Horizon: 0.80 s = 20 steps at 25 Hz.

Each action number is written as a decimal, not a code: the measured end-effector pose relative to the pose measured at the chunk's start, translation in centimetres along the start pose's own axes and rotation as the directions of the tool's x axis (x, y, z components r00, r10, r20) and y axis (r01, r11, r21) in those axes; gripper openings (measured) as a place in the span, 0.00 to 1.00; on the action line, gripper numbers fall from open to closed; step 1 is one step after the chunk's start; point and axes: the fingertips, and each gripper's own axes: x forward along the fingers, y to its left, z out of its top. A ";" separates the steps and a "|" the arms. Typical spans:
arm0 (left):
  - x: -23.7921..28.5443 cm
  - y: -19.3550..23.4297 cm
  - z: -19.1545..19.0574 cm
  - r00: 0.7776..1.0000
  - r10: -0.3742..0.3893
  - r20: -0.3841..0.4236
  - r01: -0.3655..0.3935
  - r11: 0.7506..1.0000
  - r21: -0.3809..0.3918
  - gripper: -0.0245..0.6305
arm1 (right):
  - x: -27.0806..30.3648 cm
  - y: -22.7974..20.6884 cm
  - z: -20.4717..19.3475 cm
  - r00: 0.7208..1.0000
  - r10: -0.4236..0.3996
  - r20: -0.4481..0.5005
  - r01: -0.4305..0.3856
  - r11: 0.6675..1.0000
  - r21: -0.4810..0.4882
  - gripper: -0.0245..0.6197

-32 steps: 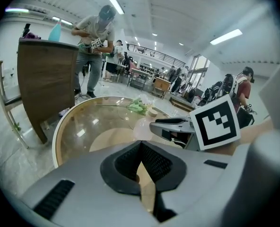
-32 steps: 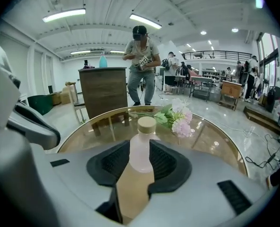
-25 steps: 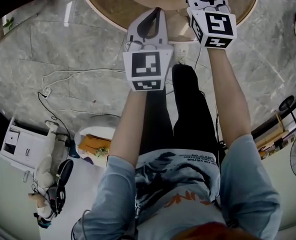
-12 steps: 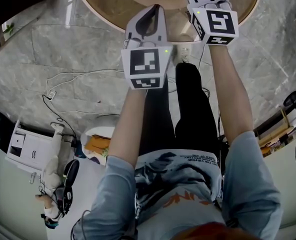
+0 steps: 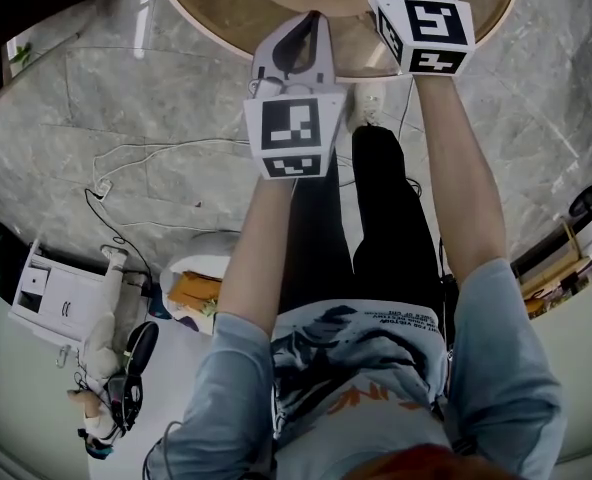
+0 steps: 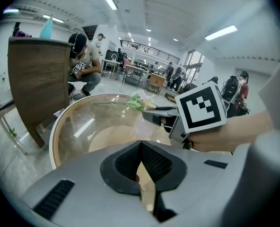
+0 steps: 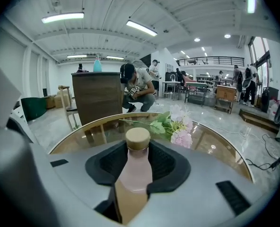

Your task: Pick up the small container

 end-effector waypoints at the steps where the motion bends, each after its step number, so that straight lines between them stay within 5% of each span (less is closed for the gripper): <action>1: -0.2 -0.1 0.0 1.000 0.004 0.004 -0.004 1.000 -0.001 0.07 | -0.2 0.2 0.1 1.000 0.012 -0.018 -0.012 1.000 -0.007 0.27; 9: -2.6 -1.1 1.3 0.997 0.056 0.061 -0.055 0.998 -0.016 0.07 | -5.6 -0.4 2.4 0.999 0.042 -0.003 -0.042 0.997 0.059 0.27; 20: -9.2 -7.1 10.1 0.962 0.114 0.249 -0.114 0.993 -0.014 0.07 | -18.3 -1.9 13.0 0.983 0.089 0.163 -0.094 0.995 0.021 0.27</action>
